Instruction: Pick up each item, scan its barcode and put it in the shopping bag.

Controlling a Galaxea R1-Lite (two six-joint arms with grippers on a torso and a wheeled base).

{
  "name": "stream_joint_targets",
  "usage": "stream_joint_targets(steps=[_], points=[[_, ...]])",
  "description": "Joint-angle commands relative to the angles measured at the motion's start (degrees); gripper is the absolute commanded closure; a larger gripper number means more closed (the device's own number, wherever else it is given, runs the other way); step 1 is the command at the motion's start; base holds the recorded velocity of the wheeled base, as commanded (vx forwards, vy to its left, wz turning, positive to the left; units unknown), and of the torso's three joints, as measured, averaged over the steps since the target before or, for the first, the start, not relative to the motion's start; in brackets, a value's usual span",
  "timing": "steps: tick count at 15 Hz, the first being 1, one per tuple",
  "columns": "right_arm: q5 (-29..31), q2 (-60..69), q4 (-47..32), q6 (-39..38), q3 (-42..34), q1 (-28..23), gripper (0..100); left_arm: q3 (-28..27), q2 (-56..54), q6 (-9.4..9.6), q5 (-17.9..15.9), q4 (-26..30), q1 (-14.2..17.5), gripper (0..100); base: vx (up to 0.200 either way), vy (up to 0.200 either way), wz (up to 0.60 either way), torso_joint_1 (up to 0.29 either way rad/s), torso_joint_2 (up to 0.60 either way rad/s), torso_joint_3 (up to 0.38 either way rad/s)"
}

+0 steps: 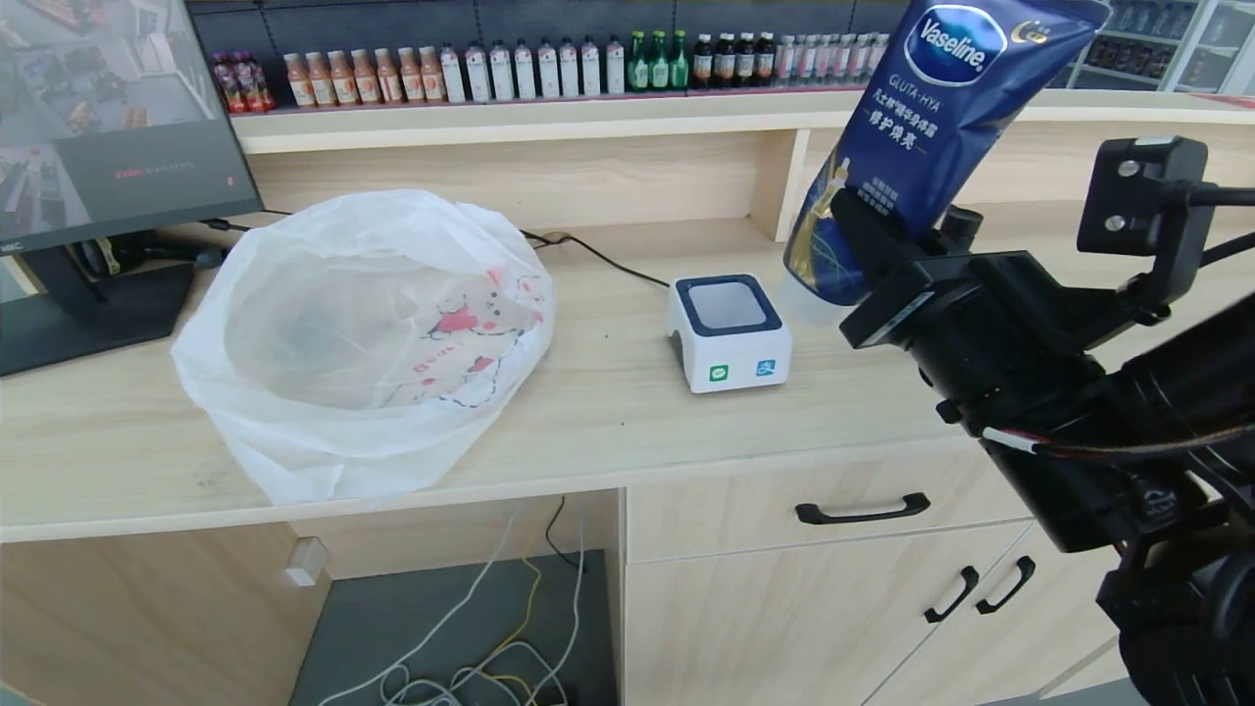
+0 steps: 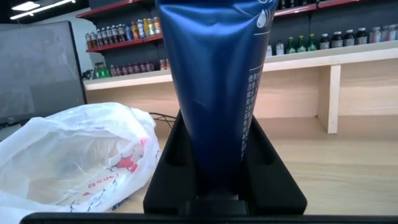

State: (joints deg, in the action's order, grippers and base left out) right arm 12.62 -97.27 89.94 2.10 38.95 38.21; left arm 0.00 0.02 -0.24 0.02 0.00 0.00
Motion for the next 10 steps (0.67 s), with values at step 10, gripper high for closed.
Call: stream_joint_targets(steps=[10], points=[[-2.07,-0.99,0.06,-1.39,0.69,0.20,100,0.00,-0.02,-0.02,0.06,0.00,0.00,0,0.000,0.000,0.00,0.000,0.00,0.000]])
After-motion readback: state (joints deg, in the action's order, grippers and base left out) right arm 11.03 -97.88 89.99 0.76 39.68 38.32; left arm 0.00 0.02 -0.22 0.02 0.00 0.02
